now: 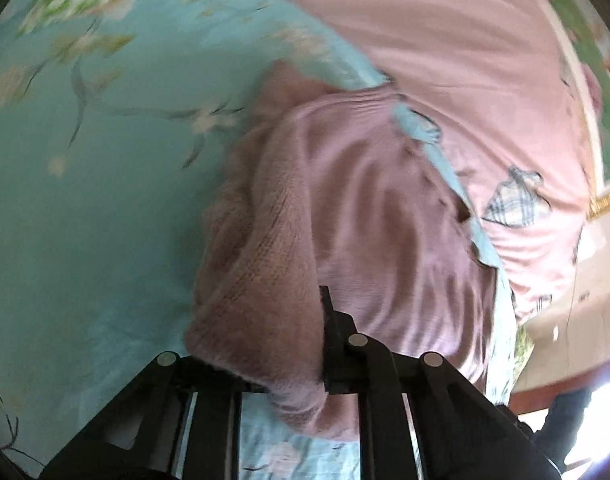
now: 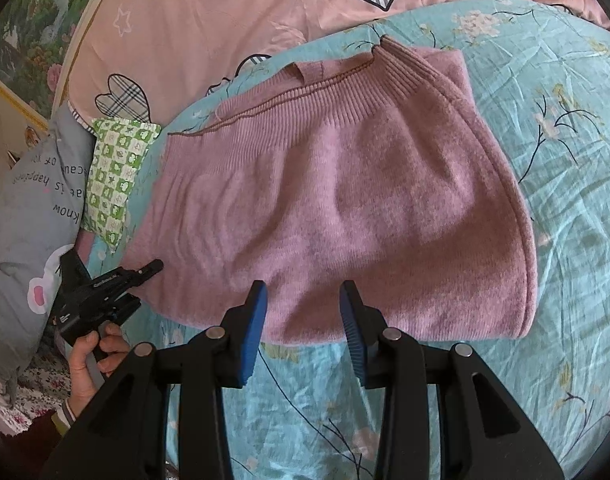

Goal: Fold small clothes
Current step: 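Grasp the folded sweater's edge with the left tool and lift it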

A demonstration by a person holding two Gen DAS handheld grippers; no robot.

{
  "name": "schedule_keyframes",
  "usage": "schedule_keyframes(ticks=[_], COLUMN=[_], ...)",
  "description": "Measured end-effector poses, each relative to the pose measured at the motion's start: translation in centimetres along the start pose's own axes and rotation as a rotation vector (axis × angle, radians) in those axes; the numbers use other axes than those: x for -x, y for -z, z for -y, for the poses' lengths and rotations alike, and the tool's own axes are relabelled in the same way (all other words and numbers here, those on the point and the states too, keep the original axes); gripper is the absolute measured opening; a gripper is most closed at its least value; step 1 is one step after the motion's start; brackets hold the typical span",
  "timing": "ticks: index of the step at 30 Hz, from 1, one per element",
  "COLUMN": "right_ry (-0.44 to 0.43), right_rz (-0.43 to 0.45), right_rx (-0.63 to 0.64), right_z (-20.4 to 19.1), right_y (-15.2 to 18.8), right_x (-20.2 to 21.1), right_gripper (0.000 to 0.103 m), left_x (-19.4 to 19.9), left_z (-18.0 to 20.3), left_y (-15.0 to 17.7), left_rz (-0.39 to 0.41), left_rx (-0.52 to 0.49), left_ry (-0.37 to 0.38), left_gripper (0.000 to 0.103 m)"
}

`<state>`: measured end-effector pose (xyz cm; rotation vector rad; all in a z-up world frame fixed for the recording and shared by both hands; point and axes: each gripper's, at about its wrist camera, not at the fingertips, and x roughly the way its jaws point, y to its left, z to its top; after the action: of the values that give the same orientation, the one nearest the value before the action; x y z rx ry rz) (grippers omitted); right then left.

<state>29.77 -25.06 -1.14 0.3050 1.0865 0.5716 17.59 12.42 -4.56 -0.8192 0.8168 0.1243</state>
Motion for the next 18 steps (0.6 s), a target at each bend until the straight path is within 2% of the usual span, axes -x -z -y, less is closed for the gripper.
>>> schedule_keyframes(ticks=[5, 9, 14, 18], right_ry=[-0.013, -0.03, -0.048, -0.097], right_rz=[0.016, 0.037, 0.069, 0.079], right_rx=[-0.032, -0.069, -0.1, -0.13], right_z=[1.1, 2.5, 4.1, 5.3], right_y=[-0.8, -1.9, -3.6, -5.1], right_x=[0.2, 0.5, 1.2, 1.3], right_gripper=[0.039, 0.039, 0.039, 0.039], left_x=[0.8, 0.7, -1.3, -3.7], left_z=[5.3, 10.9, 17.8, 21.9], left_y=[-0.5, 0.1, 3.0, 6.7], left_rz=[0.02, 0.015, -0.039, -0.122], left_rx=[-0.143, -0.289, -0.478, -0.619], left_ry=[0.062, 0.12, 0.185, 0.224], left_gripper=[0.011, 0.01, 0.01, 0.01])
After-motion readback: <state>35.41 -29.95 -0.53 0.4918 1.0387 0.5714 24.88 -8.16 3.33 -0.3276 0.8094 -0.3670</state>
